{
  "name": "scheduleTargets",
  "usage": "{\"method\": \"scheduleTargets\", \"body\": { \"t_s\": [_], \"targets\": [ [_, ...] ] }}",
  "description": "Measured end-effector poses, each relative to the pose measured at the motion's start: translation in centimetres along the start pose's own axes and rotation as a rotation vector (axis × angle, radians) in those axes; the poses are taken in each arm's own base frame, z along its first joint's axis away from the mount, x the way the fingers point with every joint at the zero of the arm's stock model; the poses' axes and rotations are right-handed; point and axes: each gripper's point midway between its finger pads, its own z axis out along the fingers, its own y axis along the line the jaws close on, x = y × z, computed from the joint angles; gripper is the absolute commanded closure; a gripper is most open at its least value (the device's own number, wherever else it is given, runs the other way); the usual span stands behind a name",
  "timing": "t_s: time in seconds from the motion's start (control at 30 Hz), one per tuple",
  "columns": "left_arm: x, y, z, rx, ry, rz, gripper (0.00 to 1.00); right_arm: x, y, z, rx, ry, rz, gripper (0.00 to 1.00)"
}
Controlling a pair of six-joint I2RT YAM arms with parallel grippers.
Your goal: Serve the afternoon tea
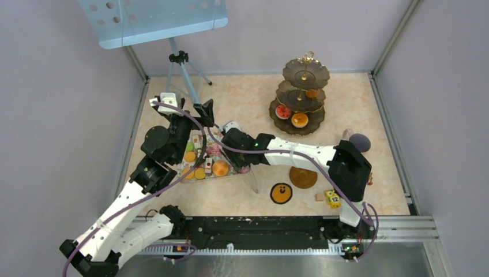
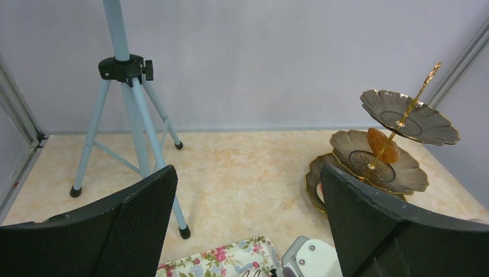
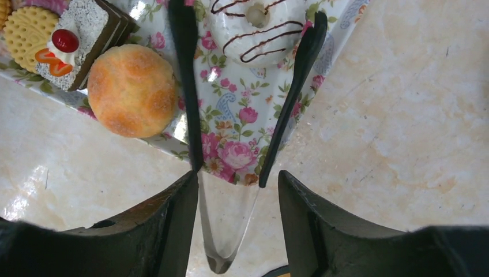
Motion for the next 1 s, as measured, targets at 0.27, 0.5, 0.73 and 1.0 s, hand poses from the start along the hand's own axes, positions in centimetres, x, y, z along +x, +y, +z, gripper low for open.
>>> {"method": "scheduleTargets", "body": {
  "t_s": [0.27,0.5,0.73,1.0],
  "targets": [
    [0.0,0.0,0.0,0.000,0.000,0.000,0.01,1.2,0.1,1.0,-0.012,-0.031,0.003,0.23],
    [0.1,0.0,0.0,0.001,0.002,0.000,0.01,5.9,-0.7,2.5,-0.008,0.015,-0.012,0.21],
    [0.4,-0.1,0.2,0.000,0.011,0.004,0.01,7.8,0.8,3.3,-0.028,-0.016,-0.046,0.22],
    [0.6,-0.1,0.3,-0.001,0.016,0.006,0.01,7.5,0.9,2.8,0.047,-0.095,-0.063,0.23]
  ]
}}
